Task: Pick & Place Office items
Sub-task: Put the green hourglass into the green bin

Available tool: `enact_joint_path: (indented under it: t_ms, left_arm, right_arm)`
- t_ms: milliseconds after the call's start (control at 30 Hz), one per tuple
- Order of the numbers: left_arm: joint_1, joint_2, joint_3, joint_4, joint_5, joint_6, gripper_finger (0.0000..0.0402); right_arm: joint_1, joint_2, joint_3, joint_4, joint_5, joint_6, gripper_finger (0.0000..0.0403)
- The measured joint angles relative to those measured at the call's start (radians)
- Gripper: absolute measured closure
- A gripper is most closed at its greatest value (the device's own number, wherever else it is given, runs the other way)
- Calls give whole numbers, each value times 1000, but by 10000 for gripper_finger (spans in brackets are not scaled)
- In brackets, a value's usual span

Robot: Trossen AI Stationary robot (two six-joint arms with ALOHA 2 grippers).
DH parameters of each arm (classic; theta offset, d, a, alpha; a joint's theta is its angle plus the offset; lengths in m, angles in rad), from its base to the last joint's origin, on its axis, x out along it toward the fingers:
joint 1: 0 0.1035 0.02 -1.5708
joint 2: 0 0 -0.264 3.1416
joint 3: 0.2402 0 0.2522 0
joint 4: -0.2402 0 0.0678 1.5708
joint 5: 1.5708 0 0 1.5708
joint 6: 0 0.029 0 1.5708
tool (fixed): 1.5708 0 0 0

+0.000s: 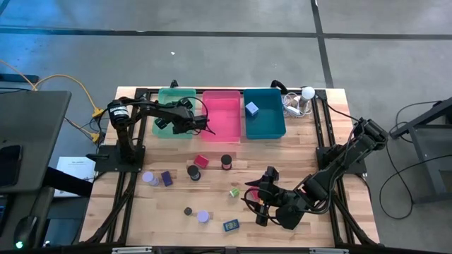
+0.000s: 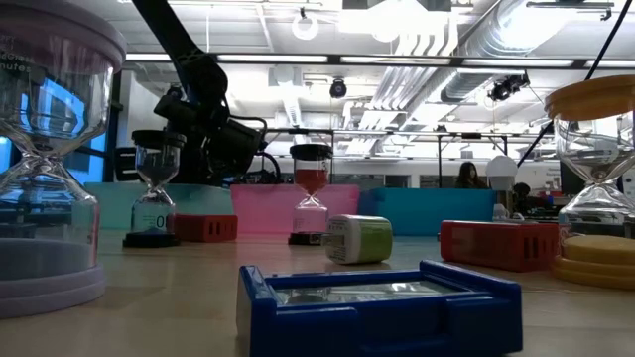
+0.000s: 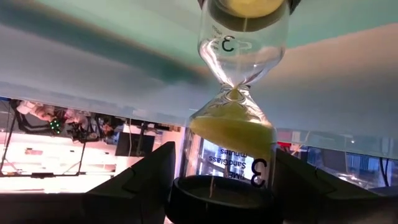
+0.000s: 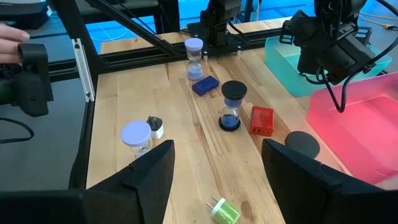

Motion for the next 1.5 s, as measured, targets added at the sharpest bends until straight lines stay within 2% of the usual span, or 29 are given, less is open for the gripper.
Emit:
enact_joint_path:
  t_ms: [333, 700, 1500]
  left_arm:
    - [-18, 0, 0, -63, 24, -2, 184]
    - [15, 0, 0, -61, 2, -117, 184]
    - [5, 0, 2, -60, 21, -119, 184]
  right_arm:
    - [0, 0, 0, 0, 0, 0, 172]
    - [0, 0, 0, 0, 0, 0, 172]
    - [0, 0, 0, 0, 0, 0, 172]
